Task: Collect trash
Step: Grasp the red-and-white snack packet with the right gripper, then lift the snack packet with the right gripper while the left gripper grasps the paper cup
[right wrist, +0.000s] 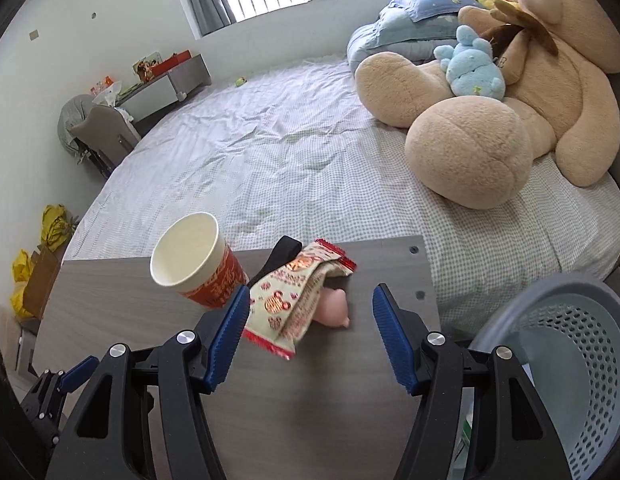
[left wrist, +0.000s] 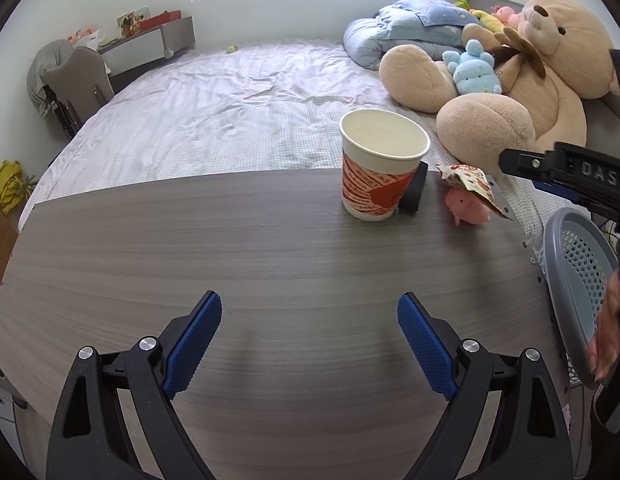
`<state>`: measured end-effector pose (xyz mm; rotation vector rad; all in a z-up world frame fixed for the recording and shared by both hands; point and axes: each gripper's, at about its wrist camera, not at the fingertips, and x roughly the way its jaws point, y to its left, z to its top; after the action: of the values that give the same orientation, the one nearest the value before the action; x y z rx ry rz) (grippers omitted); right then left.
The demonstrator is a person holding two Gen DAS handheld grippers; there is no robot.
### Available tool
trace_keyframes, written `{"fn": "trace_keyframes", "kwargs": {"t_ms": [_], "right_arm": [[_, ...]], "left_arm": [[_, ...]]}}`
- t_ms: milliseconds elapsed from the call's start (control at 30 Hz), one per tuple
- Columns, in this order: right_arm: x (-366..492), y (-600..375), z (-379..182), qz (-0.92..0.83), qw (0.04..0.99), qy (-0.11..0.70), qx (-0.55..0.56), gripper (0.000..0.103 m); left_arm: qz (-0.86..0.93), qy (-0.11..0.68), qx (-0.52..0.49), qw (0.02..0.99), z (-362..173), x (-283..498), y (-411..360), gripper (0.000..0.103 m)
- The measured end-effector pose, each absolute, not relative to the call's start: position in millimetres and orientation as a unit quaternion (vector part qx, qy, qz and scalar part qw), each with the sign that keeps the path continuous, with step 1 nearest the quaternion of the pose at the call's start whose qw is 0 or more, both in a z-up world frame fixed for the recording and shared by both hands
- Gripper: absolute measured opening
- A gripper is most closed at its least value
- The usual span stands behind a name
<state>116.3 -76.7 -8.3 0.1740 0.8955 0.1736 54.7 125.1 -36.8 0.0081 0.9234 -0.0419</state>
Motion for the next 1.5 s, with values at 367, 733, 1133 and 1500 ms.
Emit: {"fn": "trace_keyframes", "kwargs": {"t_ms": [367,733,1133,1500], "right_arm": [[163.7,-56.0,-27.8,0.057,0.879,0.471,0.05,0.061],[164.0,-43.3,-47.6,0.064,0.865,0.497,0.027,0.042],[127.5,-70.8,-16.1,0.085,0.883,0.453,0.084,0.04],[84.8,-102.0,-14.5,0.077,0.88,0.448,0.134,0.04]], "left_arm": [[-0.015,0.45,-0.016,0.893,-43.7,61.9,144.4,0.088],[-0.011,0.45,-0.021,0.893,-44.9,61.7,148.9,0.088],[-0.012,0.449,-0.02,0.893,-43.4,62.3,145.2,0.088],[-0.031,0.443,-0.021,0.896,-37.5,77.7,125.8,0.088]]}}
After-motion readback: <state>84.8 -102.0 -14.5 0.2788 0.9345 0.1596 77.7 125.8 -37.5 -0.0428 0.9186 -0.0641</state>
